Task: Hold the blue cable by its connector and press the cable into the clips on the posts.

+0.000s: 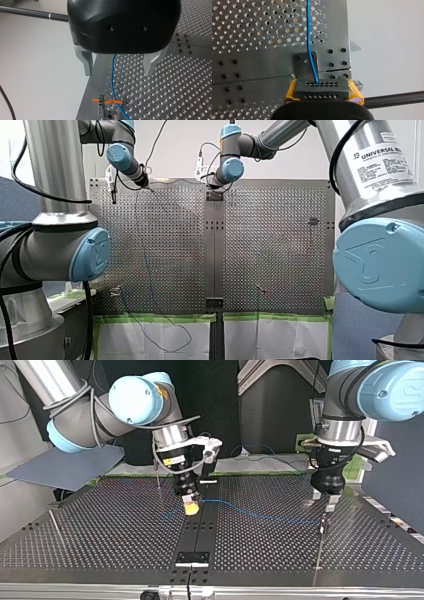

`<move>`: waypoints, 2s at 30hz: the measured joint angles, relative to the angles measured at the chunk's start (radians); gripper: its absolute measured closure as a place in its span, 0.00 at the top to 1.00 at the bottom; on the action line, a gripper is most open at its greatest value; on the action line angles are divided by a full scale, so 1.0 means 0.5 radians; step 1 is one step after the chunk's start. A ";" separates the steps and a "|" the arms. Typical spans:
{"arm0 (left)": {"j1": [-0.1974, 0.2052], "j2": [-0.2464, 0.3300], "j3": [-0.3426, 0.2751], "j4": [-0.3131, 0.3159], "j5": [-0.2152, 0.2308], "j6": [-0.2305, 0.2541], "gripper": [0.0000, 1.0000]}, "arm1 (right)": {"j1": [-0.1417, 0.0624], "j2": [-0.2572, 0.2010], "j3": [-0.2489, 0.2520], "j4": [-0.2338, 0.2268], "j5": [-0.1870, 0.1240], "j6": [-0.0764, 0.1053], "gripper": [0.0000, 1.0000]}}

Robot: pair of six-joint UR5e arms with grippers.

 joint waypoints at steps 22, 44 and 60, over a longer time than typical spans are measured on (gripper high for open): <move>-0.023 0.000 -0.002 -0.034 -0.151 0.086 1.00 | -0.004 0.000 0.000 0.000 0.000 -0.004 0.00; -0.095 0.060 -0.002 -0.059 -0.194 0.086 1.00 | -0.007 0.000 0.001 0.000 -0.008 0.001 0.00; -0.218 -0.055 0.099 0.031 -0.072 0.048 1.00 | -0.012 0.000 0.000 -0.001 -0.003 0.006 0.00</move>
